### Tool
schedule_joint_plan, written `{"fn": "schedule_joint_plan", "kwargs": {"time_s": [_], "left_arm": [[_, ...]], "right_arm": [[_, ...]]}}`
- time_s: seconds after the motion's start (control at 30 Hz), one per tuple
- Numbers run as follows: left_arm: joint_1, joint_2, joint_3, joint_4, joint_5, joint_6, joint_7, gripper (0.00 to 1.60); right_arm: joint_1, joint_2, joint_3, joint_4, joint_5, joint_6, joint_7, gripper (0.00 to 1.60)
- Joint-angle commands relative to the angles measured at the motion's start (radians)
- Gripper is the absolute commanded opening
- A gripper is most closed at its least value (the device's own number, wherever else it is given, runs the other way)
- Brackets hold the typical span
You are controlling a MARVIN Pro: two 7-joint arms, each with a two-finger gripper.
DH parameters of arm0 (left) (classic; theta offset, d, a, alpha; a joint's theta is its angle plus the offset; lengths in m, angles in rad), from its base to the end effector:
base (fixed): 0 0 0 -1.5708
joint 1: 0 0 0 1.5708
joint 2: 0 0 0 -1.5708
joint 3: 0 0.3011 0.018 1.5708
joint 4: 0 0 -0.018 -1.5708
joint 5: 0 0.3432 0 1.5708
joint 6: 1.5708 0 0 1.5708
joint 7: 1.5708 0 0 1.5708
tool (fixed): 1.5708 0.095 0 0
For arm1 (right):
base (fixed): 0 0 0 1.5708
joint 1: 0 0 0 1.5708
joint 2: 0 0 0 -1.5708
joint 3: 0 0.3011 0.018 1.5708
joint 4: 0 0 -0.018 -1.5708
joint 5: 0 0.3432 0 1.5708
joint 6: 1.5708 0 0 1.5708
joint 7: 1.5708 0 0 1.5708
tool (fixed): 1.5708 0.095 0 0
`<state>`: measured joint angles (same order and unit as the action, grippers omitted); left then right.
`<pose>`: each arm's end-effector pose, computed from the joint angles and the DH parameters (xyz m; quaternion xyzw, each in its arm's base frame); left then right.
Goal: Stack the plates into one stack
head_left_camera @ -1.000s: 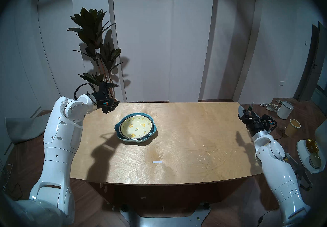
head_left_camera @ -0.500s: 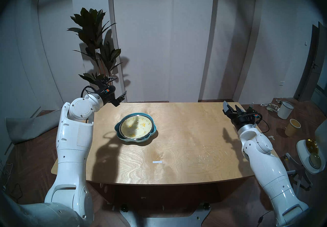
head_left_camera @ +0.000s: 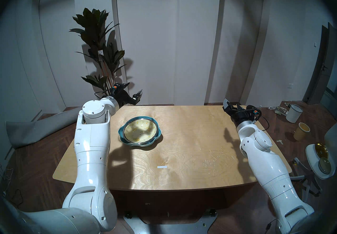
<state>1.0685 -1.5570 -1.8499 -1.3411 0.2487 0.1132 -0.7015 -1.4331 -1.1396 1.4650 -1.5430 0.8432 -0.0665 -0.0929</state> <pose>0.5712 0.0646 -0.1823 0.6659 -0.1996 0.7148 0.0762 0.4929 -0.1054 -0.2535 -0.6575 0.1475 -0.7251 0.1419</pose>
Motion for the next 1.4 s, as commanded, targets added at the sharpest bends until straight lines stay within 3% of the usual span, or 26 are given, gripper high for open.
{"fn": "schedule_joint_plan", "kwargs": {"time_s": [0.0,0.3,0.37,0.43,0.5,0.67,0.77,1.07,1.37], "left_arm": [[-0.114,-0.118,-0.036,0.042,-0.097,0.052,0.093,1.60],[-0.156,-0.153,-0.075,0.087,-0.147,0.059,0.179,1.60],[-0.180,-0.162,-0.087,0.112,-0.136,0.080,0.237,1.60],[-0.198,-0.165,-0.092,0.142,-0.118,0.038,0.283,1.60],[-0.219,-0.165,-0.097,0.163,-0.106,0.052,0.321,1.60],[-0.220,-0.171,-0.089,0.190,-0.065,-0.052,0.414,1.60],[-0.229,-0.170,-0.087,0.219,-0.048,-0.100,0.468,1.60],[-0.235,-0.120,-0.084,0.271,-0.022,-0.168,0.493,1.60],[-0.237,-0.076,-0.084,0.315,-0.008,-0.231,0.494,1.60]], "right_arm": [[0.051,-0.023,0.002,-0.018,-0.033,-0.020,-0.066,1.60],[0.005,-0.048,-0.009,-0.057,-0.085,-0.056,-0.166,1.60],[-0.012,-0.060,-0.010,-0.059,-0.081,-0.059,-0.184,1.60],[-0.016,-0.067,-0.010,-0.045,-0.083,-0.060,-0.203,1.60],[-0.009,-0.071,-0.011,-0.031,-0.095,-0.054,-0.234,1.60],[0.033,-0.107,0.018,-0.010,-0.056,-0.061,-0.276,1.60],[0.065,-0.092,0.017,0.007,-0.071,-0.043,-0.291,1.60],[0.171,-0.030,-0.017,-0.008,-0.057,0.165,-0.337,1.60],[0.232,0.011,-0.081,-0.005,-0.062,0.307,-0.363,1.60]]}}
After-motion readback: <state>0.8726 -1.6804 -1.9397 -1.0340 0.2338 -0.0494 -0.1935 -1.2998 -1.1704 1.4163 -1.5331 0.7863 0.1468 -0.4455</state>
